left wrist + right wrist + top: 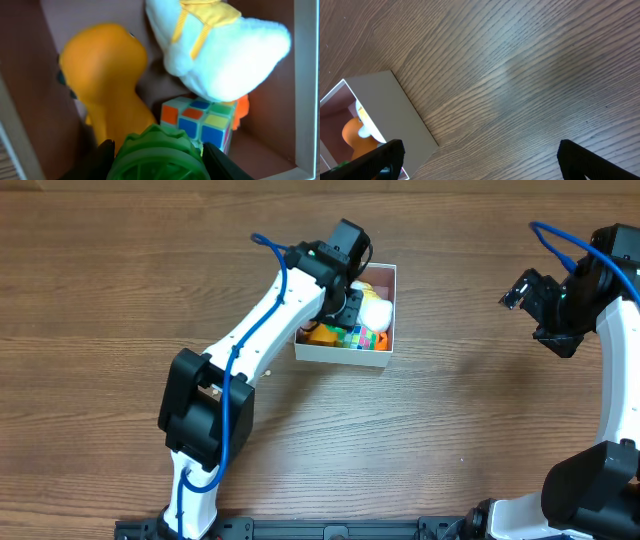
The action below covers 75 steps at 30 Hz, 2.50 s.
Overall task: Pack container
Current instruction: 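Carry the green object into the box and release it, then move the left gripper to the yellow rattle and grasp its handle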
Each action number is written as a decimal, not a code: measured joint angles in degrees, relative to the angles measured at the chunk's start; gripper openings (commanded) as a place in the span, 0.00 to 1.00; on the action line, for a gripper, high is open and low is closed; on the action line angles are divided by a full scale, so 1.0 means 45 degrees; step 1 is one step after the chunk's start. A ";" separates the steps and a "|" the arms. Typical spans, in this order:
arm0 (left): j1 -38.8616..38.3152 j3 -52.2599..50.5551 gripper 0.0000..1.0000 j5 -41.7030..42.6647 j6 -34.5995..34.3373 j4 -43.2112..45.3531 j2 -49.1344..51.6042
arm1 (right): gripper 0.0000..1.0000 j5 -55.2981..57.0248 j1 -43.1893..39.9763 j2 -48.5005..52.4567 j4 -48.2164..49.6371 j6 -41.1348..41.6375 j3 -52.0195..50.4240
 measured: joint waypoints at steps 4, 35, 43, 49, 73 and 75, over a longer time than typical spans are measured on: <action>-0.0117 -0.0005 0.52 0.0189 -0.0083 0.0262 0.0000 | 1.00 -0.0005 0.0000 0.0000 -0.0005 -0.0005 0.0000; 0.1122 0.4945 0.44 -0.0758 0.0063 -0.6309 -0.0024 | 1.00 0.0000 0.0000 0.0000 0.0000 0.0000 0.0000; 0.1783 0.6819 0.62 -0.1200 0.0262 -0.7626 -0.0039 | 1.00 -0.0010 0.0000 0.0000 0.0000 -0.0005 0.0000; 0.2472 0.7902 0.72 -0.2181 0.0272 -0.8437 -0.1044 | 1.00 -0.0005 0.0000 0.0000 0.0005 -0.0005 0.0000; 0.4289 -0.1831 0.89 -0.2433 0.0607 -0.6261 -0.5450 | 1.00 -0.0005 0.0000 0.0000 0.0000 0.0000 0.0000; 0.4299 -0.3060 0.90 -0.2322 0.0568 -0.5124 -0.5445 | 1.00 -0.0010 0.0000 0.0000 0.0000 -0.0005 0.0000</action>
